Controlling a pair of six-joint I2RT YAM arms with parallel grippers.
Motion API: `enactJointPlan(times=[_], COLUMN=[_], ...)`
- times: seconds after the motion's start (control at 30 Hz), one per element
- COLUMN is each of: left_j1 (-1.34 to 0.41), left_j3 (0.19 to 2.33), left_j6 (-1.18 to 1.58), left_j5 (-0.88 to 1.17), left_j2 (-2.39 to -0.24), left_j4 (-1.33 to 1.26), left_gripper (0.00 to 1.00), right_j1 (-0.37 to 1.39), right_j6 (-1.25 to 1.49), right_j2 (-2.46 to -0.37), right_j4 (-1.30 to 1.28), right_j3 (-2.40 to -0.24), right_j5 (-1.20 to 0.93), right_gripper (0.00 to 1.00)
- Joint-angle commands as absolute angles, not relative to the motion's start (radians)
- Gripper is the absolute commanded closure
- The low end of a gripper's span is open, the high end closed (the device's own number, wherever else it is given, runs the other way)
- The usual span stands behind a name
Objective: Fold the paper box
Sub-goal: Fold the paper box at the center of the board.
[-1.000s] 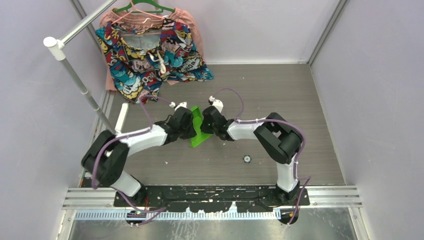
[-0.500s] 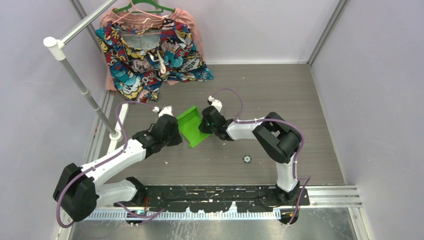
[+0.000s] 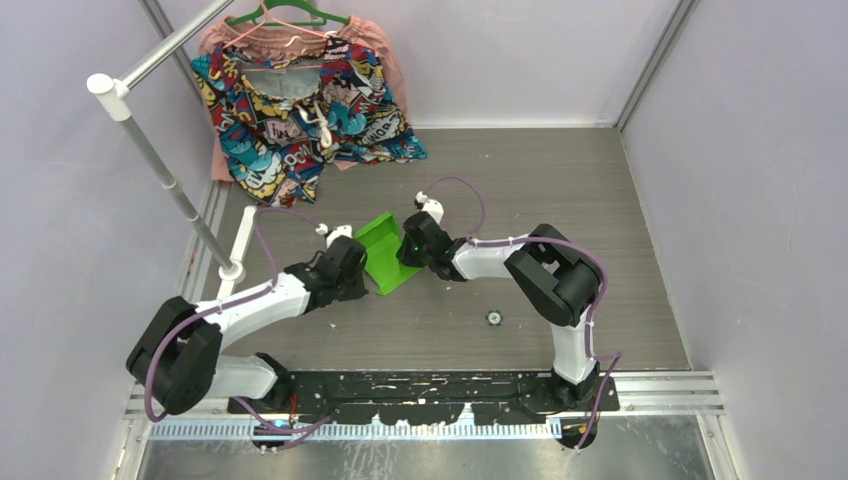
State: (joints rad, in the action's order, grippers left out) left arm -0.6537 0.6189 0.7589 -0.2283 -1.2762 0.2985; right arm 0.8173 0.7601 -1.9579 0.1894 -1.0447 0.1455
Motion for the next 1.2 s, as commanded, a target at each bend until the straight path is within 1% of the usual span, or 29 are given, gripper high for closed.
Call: enactJointPlan(times=[0.0, 0.33, 0.83, 1.17], left_j1=[-0.648, -0.646, -0.643, -0.643], left_j3=[0.666, 0.699, 0.71, 0.735], left_j6=[0.757, 0.727, 0.729, 0.723], left_j5=[-0.244, -0.27, -0.234, -0.234], left_j2=[-1.315, -1.328, -1.438, -1.439], left_j4=[0.201, 0.163, 0.111, 0.119], left_gripper=[1.0, 1.0, 1.0, 1.0], right_j1=[0.838, 0.838, 0.838, 0.839], right_j6=[0.724, 0.726, 0.729, 0.729], right_j2=[-2.082, -2.091, -2.103, -2.103], right_j4=[-0.145, -0.132, -0.113, -0.109], right_j3=[-0.96, -0.957, -0.947, -0.943], right_j5=[0.12, 0.116, 0.107, 0.106], right_gripper=[0.99, 0.99, 0.99, 0.99])
